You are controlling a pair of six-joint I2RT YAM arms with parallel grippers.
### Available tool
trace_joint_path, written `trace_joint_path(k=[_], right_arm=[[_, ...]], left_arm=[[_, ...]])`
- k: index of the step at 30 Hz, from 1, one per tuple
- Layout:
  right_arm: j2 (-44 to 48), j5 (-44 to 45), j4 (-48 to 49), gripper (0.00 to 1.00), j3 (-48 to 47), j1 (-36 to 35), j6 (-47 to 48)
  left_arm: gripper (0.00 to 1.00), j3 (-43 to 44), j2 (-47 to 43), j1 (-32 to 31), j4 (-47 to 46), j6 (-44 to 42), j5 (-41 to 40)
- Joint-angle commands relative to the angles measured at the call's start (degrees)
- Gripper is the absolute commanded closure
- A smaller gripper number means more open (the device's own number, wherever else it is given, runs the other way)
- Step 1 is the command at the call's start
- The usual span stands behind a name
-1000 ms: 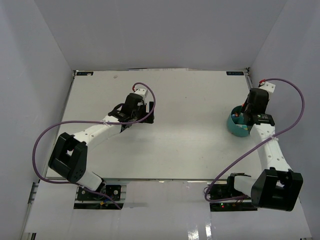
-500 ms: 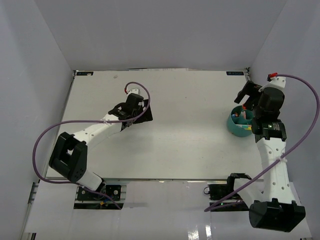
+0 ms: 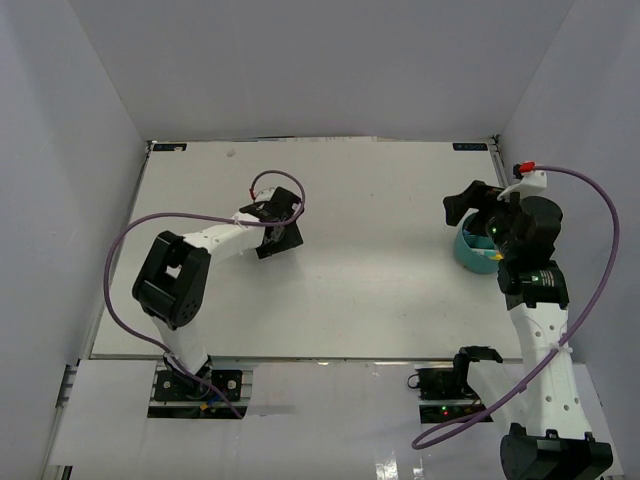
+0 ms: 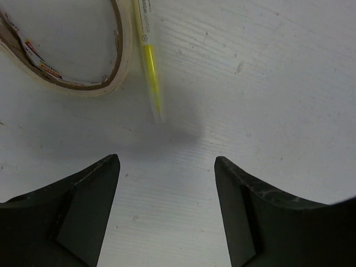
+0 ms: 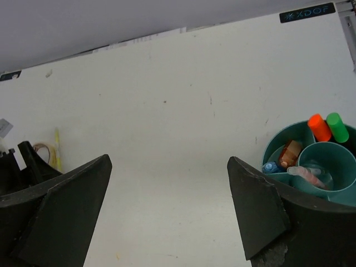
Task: Sort the stationery into containers
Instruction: Pick up the pen from the center of the board.
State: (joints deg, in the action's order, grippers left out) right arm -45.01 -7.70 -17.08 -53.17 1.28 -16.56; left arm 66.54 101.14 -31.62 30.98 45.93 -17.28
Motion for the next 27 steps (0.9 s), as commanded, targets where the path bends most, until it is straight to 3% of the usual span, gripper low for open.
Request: trace_joint_path(k=[1,21,27], right_arm=[[1.51,-1.0,2.31,0.09,0.96,-1.19,0.21],[3.7,2.34,2.75,0.09,3.59,-5.14,3.11],[4.06,2.78,2.67,0.09,3.68,-5.41,3.37]], left_arm=[[0.23,3.24,0.89,1.47,1.54,1.79,-1.71],[0.46,13.17,12.41,3.49,6.55,-1.19,-1.01],[0.65,13.7,13.64,3.49,6.99,-1.37,0.84]])
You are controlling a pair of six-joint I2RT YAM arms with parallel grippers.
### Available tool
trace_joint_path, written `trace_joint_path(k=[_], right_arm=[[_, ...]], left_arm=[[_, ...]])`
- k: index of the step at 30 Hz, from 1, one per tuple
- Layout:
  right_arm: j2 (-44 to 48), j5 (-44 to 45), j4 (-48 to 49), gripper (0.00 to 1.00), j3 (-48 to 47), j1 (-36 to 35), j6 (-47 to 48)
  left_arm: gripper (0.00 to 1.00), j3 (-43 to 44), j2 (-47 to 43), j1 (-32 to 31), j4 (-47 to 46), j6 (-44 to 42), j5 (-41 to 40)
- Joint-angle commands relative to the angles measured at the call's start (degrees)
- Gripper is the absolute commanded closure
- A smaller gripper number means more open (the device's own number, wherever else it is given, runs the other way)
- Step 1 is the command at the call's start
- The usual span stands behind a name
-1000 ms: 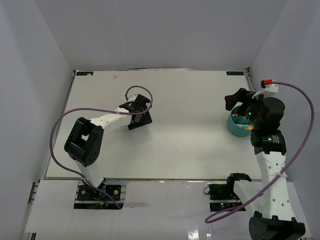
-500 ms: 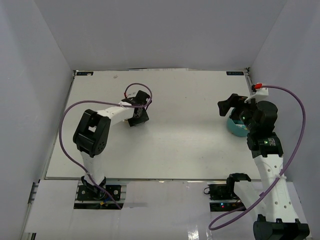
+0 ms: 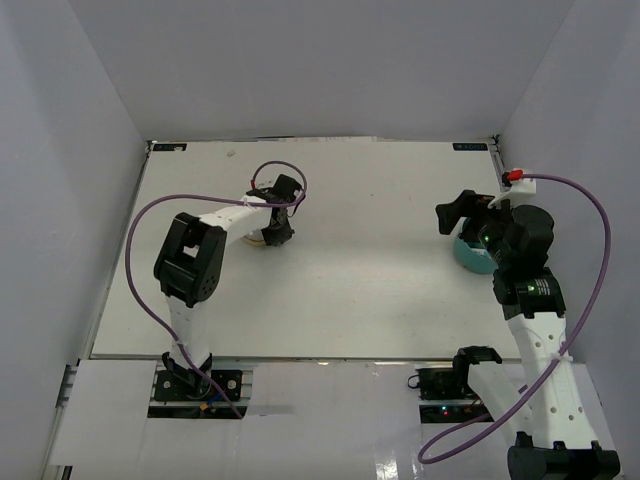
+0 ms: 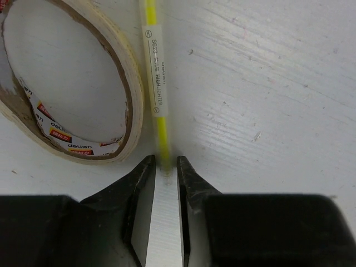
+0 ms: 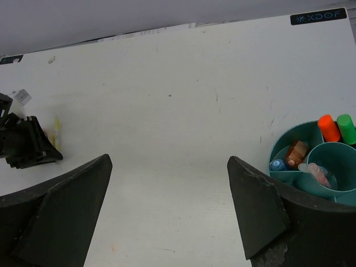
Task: Sort the stationery into containers
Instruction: Pick up the pen from the center of the board.
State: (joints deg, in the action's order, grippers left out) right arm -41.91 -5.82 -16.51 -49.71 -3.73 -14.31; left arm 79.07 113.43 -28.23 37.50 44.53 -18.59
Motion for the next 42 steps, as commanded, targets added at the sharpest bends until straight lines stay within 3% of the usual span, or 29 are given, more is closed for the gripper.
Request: trace_joint_path(k=[1,6,9,20,25,31,42], right_arm=[[0.95,0.99,2.1,0.09,0.23,-0.4,1.3],[0.87,0.55,2.1,0.09,-0.03,-0.4,1.47],[0.69,-1.55,2.19,0.09,-0.3,-0.4,1.65],[-5.27,-19.39,3.24,0.1,-3.37,-0.49,-1.51],[-9.5,-25.89,1.31,0.1,-5.48,-1.46,-3.97],[-14.95,-24.5,-1.5,0.09,-9.52,-7.87,-4.68],[-25.31,-20.11,0.69,0.03,-15.06,-19.2,-7.4]], left_arm=[[0.69,1.26,1.36,0.1,0.47,-0.5,2.59],[0.92,0.74,0.39,0.02,0.39,-1.64,4.44],[1.0,0.21,-0.92,-0.51,-0.23,-2.52,5.49],[1.0,-3.38,-11.11,-11.31,-10.41,-17.98,7.34],[1.0,-11.55,-20.77,-13.17,-22.95,-30.78,16.73],[1.0,-22.63,-31.23,-16.07,-33.36,-47.05,28.24],[1.0,-29.84,-40.38,-18.0,-39.68,-55.69,34.32]])
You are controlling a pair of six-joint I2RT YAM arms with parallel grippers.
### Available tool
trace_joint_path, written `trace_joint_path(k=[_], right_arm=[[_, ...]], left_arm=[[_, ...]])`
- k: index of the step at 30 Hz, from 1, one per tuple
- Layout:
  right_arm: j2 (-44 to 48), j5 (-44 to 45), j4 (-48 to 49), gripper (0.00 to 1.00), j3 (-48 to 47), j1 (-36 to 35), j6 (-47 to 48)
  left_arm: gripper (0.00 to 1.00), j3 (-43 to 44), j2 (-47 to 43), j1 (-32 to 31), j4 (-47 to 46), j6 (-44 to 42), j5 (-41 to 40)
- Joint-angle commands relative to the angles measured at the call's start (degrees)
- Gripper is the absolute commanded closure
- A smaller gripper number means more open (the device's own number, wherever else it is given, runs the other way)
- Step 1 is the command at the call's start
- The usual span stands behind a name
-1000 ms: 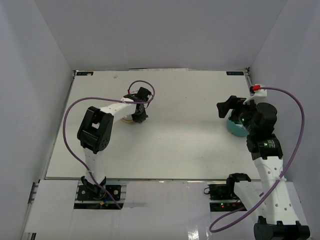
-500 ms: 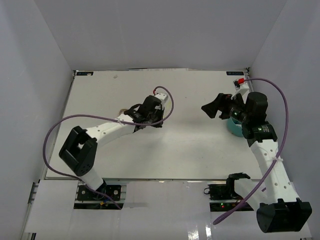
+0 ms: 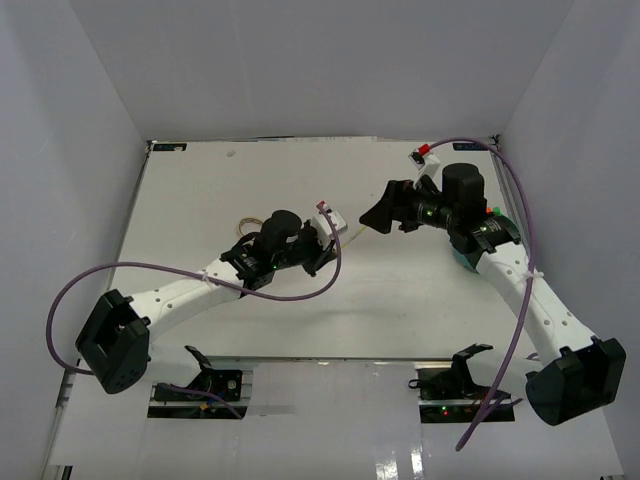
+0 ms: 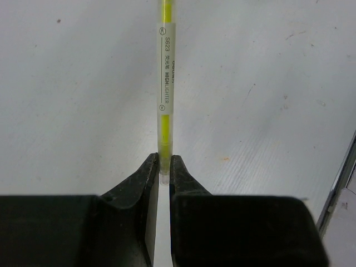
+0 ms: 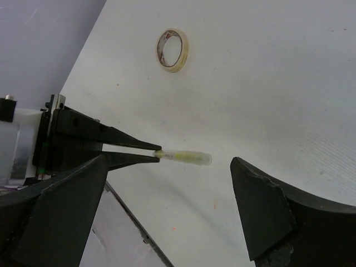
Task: Sort the stationery into containers
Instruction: Pick up the pen from the center of the board, then place the pen in the storage box.
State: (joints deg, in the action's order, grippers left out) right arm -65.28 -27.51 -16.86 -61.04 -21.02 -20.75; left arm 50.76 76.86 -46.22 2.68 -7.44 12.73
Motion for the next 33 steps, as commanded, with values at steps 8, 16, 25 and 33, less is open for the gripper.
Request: trace_joint_path(k=[8,16,25,33], right_arm=[[-4.86,3.51,1.31,0.23,-5.59,-5.0,-0.69],[-5.39,4.22,1.4,0.67,-5.67,-6.32,-0.6],[-4.08,8.69,0.25,0.92,-5.06,-6.58,0.8],[2.16,34.94,-5.27,0.92,-7.96,-6.32,6.86]], left_arm=[[1.0,-3.57,-5.49,-0.1,-7.16,-4.33,3.53],[1.0,-3.65,-5.75,-0.19,-8.04,-3.63,2.13],[0.78,-4.36,-5.93,-0.1,-9.53,-1.88,-1.03],[0.02,-0.58,-1.46,-0.1,-4.97,5.75,-10.96]])
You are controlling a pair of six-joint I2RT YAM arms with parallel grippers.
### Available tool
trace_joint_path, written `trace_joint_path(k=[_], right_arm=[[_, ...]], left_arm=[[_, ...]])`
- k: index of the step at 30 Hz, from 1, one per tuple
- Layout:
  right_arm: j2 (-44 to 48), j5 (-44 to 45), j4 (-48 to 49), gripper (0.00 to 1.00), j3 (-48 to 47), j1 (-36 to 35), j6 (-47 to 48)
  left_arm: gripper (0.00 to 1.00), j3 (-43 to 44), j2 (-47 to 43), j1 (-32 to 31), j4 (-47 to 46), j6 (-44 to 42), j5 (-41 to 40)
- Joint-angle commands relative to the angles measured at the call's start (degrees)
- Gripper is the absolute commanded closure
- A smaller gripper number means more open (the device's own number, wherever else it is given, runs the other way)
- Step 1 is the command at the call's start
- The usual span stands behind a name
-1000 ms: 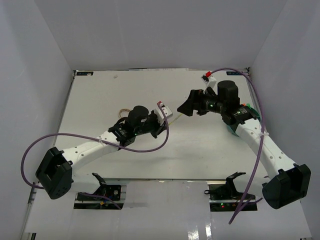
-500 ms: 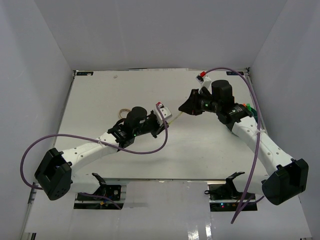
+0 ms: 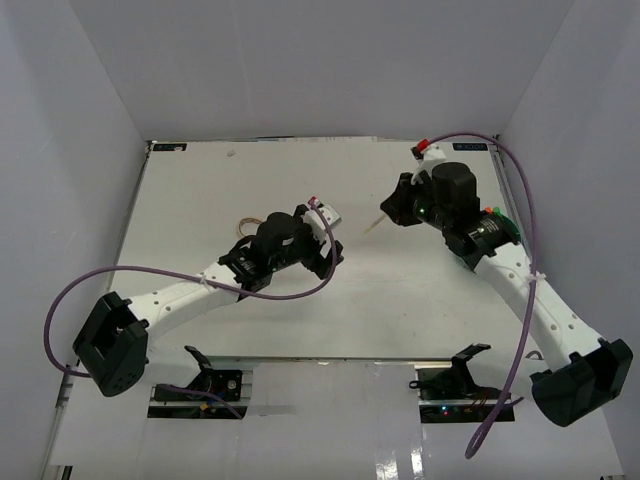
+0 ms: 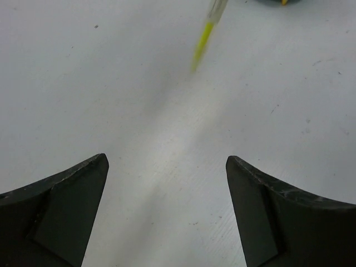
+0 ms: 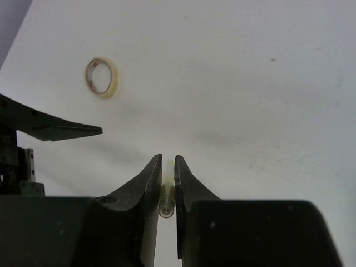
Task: Sort the stationery into containers
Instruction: Place the pen in the storage box.
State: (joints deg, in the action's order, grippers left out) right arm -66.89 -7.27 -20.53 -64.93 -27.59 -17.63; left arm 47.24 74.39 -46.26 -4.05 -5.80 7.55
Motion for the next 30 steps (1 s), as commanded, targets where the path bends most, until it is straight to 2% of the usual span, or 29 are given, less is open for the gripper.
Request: trace_joint_path(k=[1,2,4,5,8,11,13,17,20,26,30], right_arm=[[5.27,18.39,-2.22,0.92,-4.68,0.61,4.96],[6.67,25.3,-3.36,0.92,-5.12,1.05,5.67],[8.0,32.19,-4.42,0.92,-6.08,1.58,7.94],[8.62,38.32,-4.69,0.92,-6.35,2.27,8.83],[10.9,47.92,-4.87,0.92,-6.88,4.29,12.0],[11.52,52.87,-4.69,0.92,-6.79,7.97,13.93],[11.44,52.88,-4.69,0.92,-6.62,10.7,14.37],[9.69,46.22,-4.6,0.92,-5.39,20.27,13.42],[8.28,42.7,-3.29,0.92,-4.16,24.24,12.8],[4.85,35.84,-1.88,0.92,-1.08,29.34,9.63],[3.97,33.29,-0.47,0.92,1.82,30.32,8.31]], left_arm=[[0.02,3.64,1.63,0.2,2.38,5.09,-6.92],[0.02,4.78,2.85,0.81,3.78,7.54,-10.42],[0.02,6.01,4.18,2.04,7.37,9.83,-11.85],[0.02,7.24,4.79,2.83,8.18,11.15,-12.12],[0.02,9.96,7.34,7.31,11.78,16.34,-11.6],[0.02,10.94,8.58,11.71,13.37,19.77,-9.75],[0.02,10.85,7.97,13.47,13.11,20.22,-9.31],[0.02,10.33,6.74,14.0,13.11,19.78,-11.59],[0.02,10.24,6.38,14.0,13.2,19.69,-12.56],[0.02,10.41,6.91,14.09,13.81,19.86,-12.74],[0.02,10.5,7.08,14.09,13.9,19.95,-12.47]])
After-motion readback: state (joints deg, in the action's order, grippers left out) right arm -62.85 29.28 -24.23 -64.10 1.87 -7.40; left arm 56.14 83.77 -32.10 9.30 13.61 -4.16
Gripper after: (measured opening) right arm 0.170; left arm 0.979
